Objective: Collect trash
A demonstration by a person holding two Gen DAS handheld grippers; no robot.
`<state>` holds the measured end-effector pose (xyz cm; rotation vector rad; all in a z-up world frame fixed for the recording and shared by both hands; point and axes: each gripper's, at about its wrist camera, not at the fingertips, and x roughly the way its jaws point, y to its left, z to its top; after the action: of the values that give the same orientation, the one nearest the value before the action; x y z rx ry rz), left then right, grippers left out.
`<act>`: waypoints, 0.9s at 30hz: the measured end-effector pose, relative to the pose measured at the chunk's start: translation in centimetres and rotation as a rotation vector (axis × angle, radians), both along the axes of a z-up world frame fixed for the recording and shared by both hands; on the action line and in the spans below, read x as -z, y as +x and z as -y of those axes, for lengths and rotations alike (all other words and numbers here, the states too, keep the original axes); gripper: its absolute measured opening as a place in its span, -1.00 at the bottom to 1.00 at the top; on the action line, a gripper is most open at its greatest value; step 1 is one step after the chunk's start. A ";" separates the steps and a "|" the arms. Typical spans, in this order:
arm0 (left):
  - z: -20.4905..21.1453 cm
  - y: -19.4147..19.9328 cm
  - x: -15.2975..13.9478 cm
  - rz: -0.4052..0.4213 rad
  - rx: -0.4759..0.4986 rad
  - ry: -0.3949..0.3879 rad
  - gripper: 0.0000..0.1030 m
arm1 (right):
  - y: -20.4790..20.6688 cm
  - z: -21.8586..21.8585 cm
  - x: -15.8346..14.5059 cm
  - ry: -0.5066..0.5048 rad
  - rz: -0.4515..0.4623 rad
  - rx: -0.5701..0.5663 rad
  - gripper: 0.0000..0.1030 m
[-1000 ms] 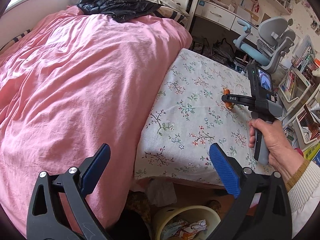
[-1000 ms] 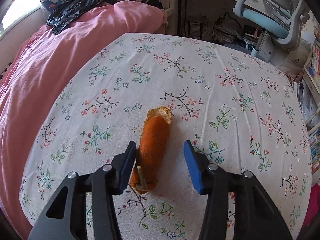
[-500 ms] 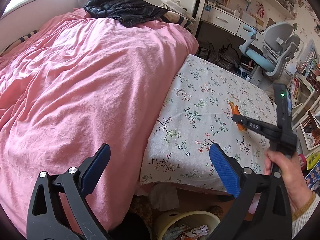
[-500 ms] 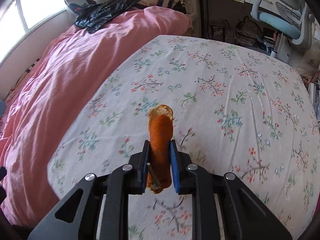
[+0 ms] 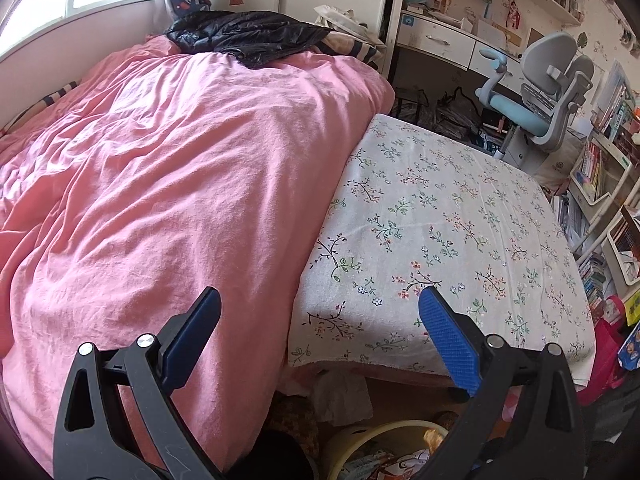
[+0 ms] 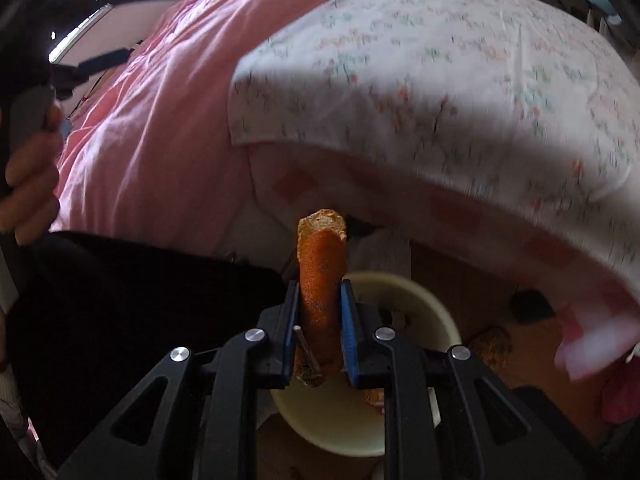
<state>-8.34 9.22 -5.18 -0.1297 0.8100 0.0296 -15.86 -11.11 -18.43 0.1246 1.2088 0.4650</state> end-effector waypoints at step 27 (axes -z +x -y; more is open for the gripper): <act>3.1 -3.2 -2.2 0.100 0.100 0.081 0.86 | -2.9 3.7 -4.1 -0.067 0.277 0.234 0.36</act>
<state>-11.55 6.08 -2.99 -0.0137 0.7131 -0.0384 -18.73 -14.78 -14.31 0.1376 0.9230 0.2277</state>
